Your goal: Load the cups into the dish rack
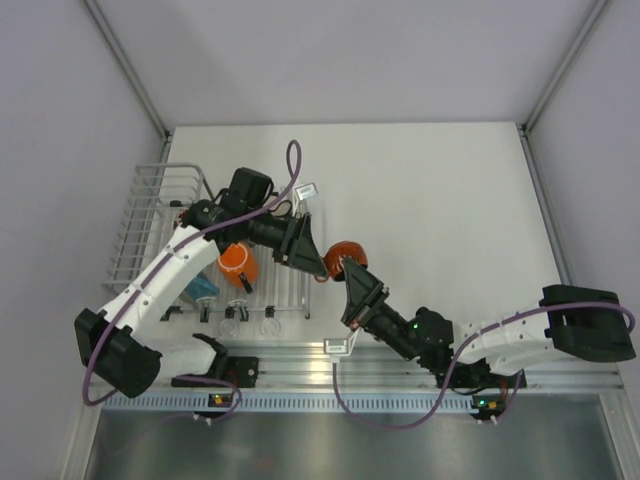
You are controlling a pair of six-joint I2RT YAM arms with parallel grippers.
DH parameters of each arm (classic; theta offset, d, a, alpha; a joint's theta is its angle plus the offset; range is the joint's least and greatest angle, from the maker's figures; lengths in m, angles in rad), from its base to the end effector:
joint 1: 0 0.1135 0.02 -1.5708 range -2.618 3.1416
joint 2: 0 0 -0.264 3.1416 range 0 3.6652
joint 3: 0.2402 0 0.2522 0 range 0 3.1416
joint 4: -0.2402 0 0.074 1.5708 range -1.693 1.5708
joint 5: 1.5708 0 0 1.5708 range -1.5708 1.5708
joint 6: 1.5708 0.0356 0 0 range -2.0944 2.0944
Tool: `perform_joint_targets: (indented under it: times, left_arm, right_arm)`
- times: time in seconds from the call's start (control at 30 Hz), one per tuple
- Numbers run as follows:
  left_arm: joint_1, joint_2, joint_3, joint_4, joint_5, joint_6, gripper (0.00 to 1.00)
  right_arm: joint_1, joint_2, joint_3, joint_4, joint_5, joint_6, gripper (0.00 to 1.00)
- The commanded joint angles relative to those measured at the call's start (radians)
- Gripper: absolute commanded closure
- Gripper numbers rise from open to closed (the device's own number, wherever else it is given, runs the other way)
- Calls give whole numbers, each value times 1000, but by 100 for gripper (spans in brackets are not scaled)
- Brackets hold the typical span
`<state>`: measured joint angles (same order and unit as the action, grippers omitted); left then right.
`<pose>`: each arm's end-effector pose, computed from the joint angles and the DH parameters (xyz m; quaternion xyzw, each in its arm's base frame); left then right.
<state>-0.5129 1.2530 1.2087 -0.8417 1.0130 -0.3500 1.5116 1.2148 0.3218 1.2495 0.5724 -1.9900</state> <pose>0.1974 -0.1459 0.3415 0.2294 0.8077 -0.5379 0.0756 0.0326 0.2242 0.2440 -0.5800 0.1301 -0.3431 0.7273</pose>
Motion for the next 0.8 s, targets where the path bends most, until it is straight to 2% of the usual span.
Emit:
perform_joint_targets:
  times: [0.0,0.17,0.3,0.43,0.53,0.73,0.77]
  left_arm:
    - [-4,-38,-61,81,114,-39,50]
    - [-7,-66,-132,141,156,-132,56]
    - [-12,-56,-146,141,147,-152,66]
    - [-13,-76,-202,303,165,-282,74]
    - [-12,-84,-227,413,185,-375,74]
    - [-12,-66,-230,415,182,-402,74]
    - [-12,-66,-233,418,174,-409,66]
  right_arm:
    - [19,-11,49,461,-52,-158,100]
    - [21,14,48,461,-62,-132,100]
    - [21,35,48,461,-60,-115,100]
    - [39,35,45,461,-69,-118,100]
    - [47,43,45,461,-74,-115,100]
    - [47,48,42,461,-74,-112,100]
    - [50,49,42,461,-78,-112,100]
